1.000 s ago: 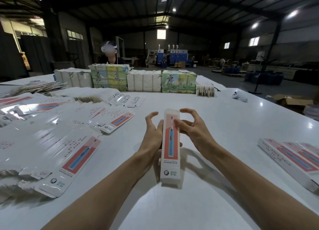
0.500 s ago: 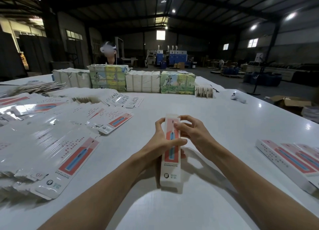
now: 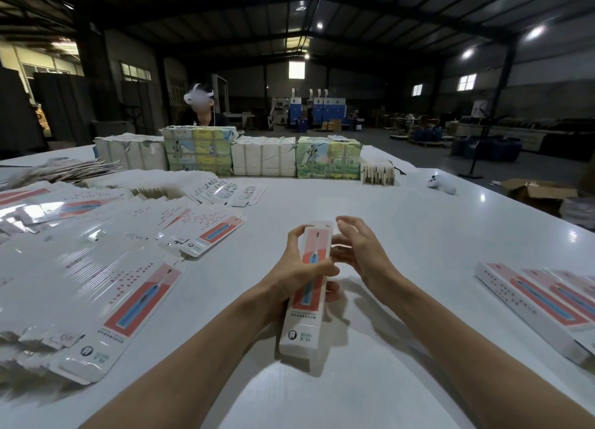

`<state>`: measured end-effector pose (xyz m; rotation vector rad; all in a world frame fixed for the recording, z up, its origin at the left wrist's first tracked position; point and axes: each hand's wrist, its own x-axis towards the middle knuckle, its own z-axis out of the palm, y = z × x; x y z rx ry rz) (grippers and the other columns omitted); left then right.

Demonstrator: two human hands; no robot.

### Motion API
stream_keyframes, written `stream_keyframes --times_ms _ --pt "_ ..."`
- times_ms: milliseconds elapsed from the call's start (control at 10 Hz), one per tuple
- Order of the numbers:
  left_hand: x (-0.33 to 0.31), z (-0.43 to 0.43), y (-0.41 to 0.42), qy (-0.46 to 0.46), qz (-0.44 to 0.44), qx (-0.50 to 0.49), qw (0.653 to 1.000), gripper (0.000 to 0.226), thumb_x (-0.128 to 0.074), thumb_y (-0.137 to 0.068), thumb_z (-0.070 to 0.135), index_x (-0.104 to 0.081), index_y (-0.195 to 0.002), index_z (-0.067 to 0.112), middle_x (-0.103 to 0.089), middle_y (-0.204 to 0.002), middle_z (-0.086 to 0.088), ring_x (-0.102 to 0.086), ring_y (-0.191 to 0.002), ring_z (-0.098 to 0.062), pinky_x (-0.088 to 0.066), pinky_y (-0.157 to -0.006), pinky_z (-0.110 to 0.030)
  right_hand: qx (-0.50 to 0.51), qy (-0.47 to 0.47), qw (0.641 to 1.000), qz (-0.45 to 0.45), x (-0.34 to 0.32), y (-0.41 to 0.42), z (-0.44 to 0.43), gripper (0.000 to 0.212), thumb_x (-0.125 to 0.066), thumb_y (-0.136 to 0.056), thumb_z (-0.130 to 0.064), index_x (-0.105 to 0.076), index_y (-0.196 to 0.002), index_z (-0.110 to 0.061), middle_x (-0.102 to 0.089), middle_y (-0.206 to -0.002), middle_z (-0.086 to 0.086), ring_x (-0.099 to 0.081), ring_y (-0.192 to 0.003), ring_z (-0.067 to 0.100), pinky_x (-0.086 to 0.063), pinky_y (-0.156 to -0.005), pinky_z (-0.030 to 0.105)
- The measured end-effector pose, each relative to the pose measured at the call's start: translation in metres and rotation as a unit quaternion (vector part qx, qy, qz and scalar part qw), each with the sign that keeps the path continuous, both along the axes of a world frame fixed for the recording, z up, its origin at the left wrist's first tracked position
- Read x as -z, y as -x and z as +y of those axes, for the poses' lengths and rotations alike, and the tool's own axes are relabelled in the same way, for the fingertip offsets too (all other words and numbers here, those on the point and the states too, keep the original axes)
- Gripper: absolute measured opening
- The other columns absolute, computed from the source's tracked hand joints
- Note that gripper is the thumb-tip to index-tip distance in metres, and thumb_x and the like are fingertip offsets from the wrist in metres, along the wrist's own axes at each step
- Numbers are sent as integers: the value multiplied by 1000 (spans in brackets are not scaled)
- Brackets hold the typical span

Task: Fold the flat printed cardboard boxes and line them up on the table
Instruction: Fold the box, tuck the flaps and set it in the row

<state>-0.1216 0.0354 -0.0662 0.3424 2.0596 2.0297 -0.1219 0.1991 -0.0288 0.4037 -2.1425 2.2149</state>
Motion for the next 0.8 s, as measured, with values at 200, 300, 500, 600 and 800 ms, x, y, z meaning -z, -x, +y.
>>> stream_keyframes --times_ms 200,300,500,600,800 --pt "-7 4 -19 -4 12 16 1000 91 -83 -76 27 -31 -148 48 -66 -108 -9 -77 -74 -22 -62 -65 -34 5 -27 999 27 2 5 14 17 -60 -104 -13 -69 -117 -8 -79 -101 14 -77 -99 33 -64 -79 35" --pt "-8 4 -19 11 28 -1 1000 86 -79 -84 18 -29 -149 44 -65 -110 -13 -77 -73 -23 -62 -65 -35 -1 -35 997 70 0 4 15 12 -59 -104 -9 -68 -112 -9 -80 -95 11 -78 -94 31 -64 -76 33" --pt "-12 2 -31 29 42 -9 999 79 -76 -90 14 -31 -142 53 -67 -107 -12 -77 -72 -24 -61 -64 -35 -31 -9 997 67 -9 1 16 21 -56 -93 -11 -75 -101 -7 -77 -103 15 -76 -102 31 -65 -82 41" --pt "-18 2 -38 46 61 -20 997 80 -76 -90 12 -28 -143 49 -66 -105 -12 -75 -69 -21 -62 -64 -35 -33 10 999 30 -11 2 14 23 -66 -96 -24 -77 -99 -4 -76 -101 16 -76 -102 33 -64 -80 41" --pt "-24 0 -42 75 82 -10 994 83 -80 -87 15 -23 -134 53 -62 -113 -19 -76 -70 -25 -63 -65 -33 -12 37 999 -26 -13 5 18 10 -75 -95 -15 -80 -97 -6 -78 -97 15 -77 -100 31 -64 -76 40"
